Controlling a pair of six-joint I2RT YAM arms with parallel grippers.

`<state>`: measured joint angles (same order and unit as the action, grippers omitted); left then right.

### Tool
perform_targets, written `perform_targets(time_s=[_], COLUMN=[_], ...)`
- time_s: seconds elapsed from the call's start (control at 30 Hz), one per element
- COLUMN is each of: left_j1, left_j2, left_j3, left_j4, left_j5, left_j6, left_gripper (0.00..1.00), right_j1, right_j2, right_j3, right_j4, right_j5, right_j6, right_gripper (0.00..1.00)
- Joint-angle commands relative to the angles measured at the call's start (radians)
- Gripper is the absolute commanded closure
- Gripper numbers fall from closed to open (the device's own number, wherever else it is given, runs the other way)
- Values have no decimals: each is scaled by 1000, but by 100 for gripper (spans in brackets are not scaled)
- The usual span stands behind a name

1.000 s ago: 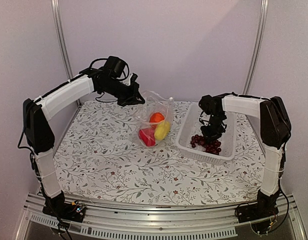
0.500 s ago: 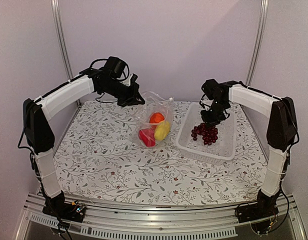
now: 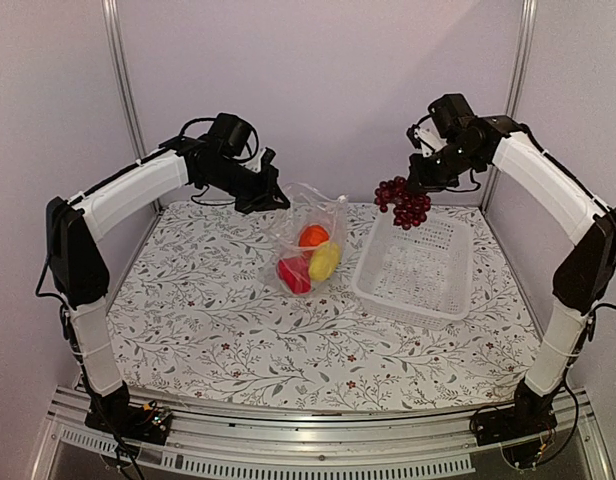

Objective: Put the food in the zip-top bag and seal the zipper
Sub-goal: Place the fake fruit in the zipper food storage bag.

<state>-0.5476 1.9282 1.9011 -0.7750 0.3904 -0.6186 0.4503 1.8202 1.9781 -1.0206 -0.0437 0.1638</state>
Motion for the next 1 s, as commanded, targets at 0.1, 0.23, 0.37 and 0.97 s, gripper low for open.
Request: perform_targets(time_s=[0.1,0.23,0.37,0.97], left_j1=[9,7,5,-5], left_j2=[-7,-5,0,-15], left_j3=[7,8,9,39], left_j4=[5,6,8,36], left_j5=[13,12,16,-9], left_j6=[-12,-20,-25,-63], left_gripper=[100,100,100,100], right_j1=[-4,-4,9,171], right_j2=[-88,-102,-123,-59], right_j3=[142,142,100,58], right_j4=[72,136,234,190], right_j5=[-281,-442,-569,-582], right_j6=[35,76,146,221], right_gripper=[100,100,100,100])
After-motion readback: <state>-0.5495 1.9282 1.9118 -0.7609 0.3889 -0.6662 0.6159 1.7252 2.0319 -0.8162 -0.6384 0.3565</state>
